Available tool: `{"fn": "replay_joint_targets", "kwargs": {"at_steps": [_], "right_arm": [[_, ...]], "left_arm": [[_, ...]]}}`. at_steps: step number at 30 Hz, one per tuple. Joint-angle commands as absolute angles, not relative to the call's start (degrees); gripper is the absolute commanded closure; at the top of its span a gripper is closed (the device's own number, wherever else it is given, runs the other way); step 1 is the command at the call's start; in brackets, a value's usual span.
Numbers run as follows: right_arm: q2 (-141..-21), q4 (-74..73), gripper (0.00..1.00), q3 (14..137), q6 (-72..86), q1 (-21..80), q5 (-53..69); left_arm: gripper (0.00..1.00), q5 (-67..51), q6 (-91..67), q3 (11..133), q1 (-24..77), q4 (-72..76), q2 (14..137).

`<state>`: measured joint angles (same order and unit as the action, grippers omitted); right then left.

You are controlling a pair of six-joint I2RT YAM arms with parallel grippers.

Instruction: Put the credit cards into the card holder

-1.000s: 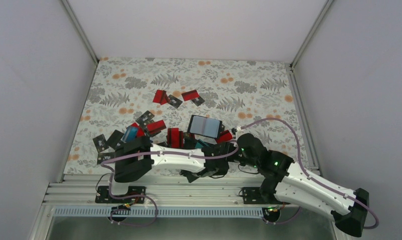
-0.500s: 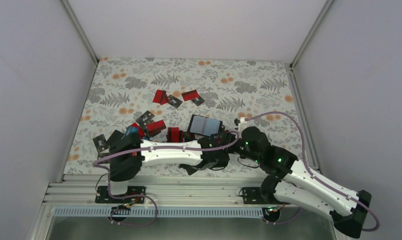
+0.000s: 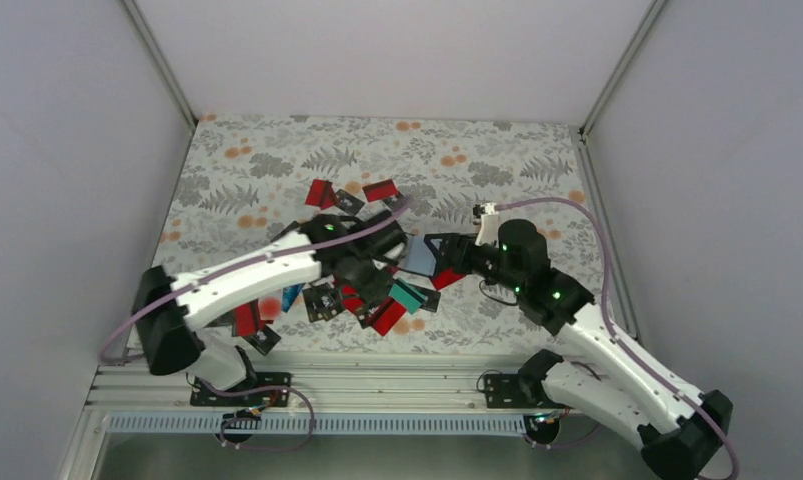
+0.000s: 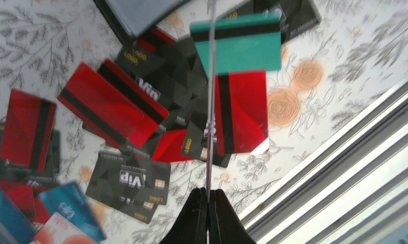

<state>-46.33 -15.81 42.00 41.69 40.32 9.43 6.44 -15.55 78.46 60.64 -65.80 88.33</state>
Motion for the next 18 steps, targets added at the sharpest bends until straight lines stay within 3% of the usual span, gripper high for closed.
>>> {"fn": "replay_joint_targets", "kwargs": {"at_steps": [1, 11, 18], "right_arm": [[-49.6, -20.1, 0.39, 38.4, 35.1, 32.3, 22.2], [-53.6, -0.5, 0.19, 29.5, 33.2, 25.3, 53.4], [-55.1, 5.9, 0.21, 31.8, 34.5, 25.3, 56.8]], "left_arm": [[0.98, -7.3, -11.5, 73.8, 54.7, -54.1, 80.2], [0.97, -26.6, -9.7, 65.3, 45.6, -45.7, 70.5], [0.98, -40.5, -9.0, 62.4, 42.6, -41.3, 67.9]]}}
